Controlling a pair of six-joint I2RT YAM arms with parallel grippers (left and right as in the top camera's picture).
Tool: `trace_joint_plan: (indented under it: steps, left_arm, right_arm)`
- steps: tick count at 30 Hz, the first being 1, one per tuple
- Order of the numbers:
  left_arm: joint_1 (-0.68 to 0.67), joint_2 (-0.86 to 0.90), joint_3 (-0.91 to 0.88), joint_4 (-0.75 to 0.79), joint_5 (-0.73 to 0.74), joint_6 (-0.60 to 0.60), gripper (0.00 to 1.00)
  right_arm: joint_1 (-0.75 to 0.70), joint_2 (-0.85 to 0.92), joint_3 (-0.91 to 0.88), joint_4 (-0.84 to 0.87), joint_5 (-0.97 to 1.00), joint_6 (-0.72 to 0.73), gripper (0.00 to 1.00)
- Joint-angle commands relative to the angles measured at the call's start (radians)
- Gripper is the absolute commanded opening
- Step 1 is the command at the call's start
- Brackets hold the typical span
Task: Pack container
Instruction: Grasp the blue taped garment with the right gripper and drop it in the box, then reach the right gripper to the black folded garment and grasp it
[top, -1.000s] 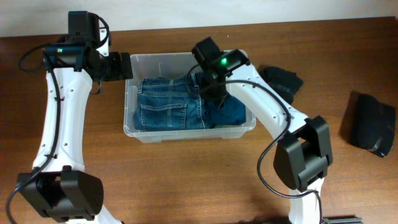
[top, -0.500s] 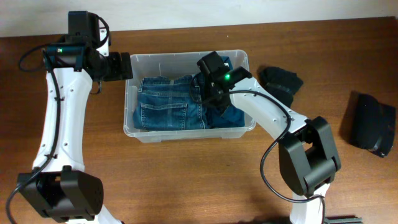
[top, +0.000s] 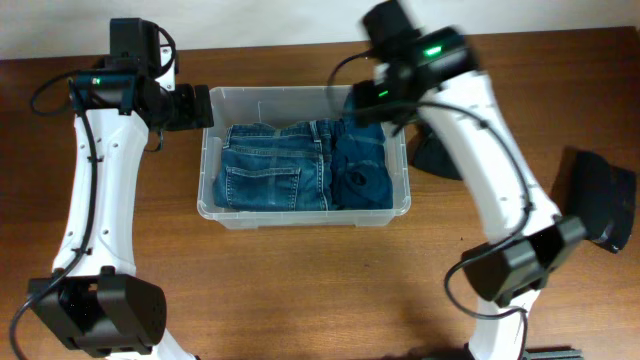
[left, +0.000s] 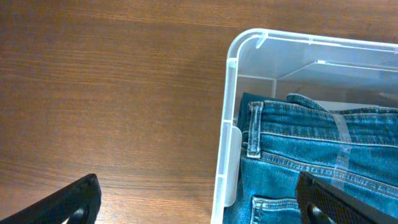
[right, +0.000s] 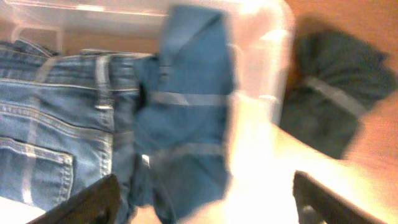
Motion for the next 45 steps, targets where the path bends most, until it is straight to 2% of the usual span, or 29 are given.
trace_joint_plan:
  steps: [1, 10, 15, 18, 24, 33, 41, 44, 45]
  left_arm:
    - [0.002, 0.007, -0.001, -0.014, -0.006, 0.016, 0.99]
    - [0.002, 0.007, -0.001, -0.014, -0.007, 0.016, 0.99]
    - [0.002, 0.007, -0.001, -0.006, -0.007, 0.016, 0.99]
    - [0.002, 0.007, -0.001, 0.005, -0.007, 0.016, 0.99]
    - [0.002, 0.007, -0.001, 0.020, -0.007, 0.016, 0.99]
    - [0.002, 0.007, -0.001, 0.026, -0.007, 0.016, 0.99]
    - [0.002, 0.007, -0.001, 0.027, -0.011, 0.017, 0.99]
    - [0.002, 0.007, -0.001, 0.027, -0.012, 0.029, 1.00]
    - [0.002, 0.007, -0.001, 0.027, -0.015, 0.028, 0.99]
  right_arm:
    - [-0.153, -0.010, 0.046, -0.079, 0.031, -0.023, 0.86]
    - [-0.521, 0.006, -0.016, -0.132, 0.113, -0.060, 0.93]
    - [-0.691, 0.038, -0.132, -0.064, 0.108, -0.171, 0.94]
    - [-0.761, 0.043, -0.246, 0.014, 0.109, -0.188, 0.95]
    - [-0.851, 0.043, -0.439, 0.158, 0.148, -0.259, 0.99]
    - [-0.945, 0.043, -0.542, 0.322, 0.150, -0.305, 0.99]
    - [-0.963, 0.047, -0.663, 0.445, 0.130, -0.345, 1.00]
    - [-0.963, 0.053, -0.714, 0.490, 0.132, -0.344, 0.87]
    - [-0.963, 0.054, -0.724, 0.499, 0.132, -0.343, 0.78]
